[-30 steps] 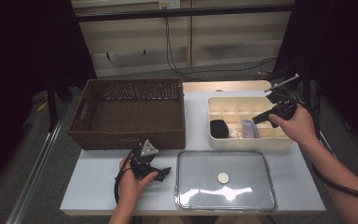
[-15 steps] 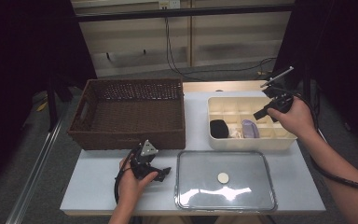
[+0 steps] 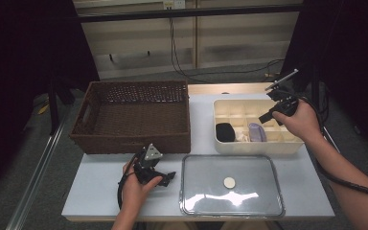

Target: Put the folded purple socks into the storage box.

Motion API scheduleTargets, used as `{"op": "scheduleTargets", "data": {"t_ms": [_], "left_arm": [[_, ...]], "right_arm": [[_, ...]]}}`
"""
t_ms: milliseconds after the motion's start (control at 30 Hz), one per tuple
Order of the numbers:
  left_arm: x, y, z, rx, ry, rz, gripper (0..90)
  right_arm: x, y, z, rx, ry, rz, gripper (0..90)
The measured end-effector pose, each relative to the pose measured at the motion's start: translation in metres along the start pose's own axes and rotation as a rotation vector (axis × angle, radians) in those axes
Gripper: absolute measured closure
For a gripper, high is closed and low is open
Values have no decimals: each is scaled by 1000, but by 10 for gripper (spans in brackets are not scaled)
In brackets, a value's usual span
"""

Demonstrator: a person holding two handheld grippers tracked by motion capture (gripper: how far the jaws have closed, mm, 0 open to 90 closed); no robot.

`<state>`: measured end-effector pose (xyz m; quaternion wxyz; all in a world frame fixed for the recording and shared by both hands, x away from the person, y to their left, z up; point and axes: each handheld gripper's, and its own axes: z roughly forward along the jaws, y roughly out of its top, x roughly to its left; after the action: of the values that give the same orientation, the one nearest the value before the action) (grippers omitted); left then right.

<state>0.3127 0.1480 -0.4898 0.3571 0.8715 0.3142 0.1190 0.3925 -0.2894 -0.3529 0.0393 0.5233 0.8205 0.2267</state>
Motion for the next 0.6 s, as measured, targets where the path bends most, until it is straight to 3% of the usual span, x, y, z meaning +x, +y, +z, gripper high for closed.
{"op": "scheduleTargets", "data": {"t_ms": [600], "left_arm": [[0, 0, 0, -1, 0, 0, 16]], "right_arm": [[0, -8, 32, -8, 42, -9, 885]]}}
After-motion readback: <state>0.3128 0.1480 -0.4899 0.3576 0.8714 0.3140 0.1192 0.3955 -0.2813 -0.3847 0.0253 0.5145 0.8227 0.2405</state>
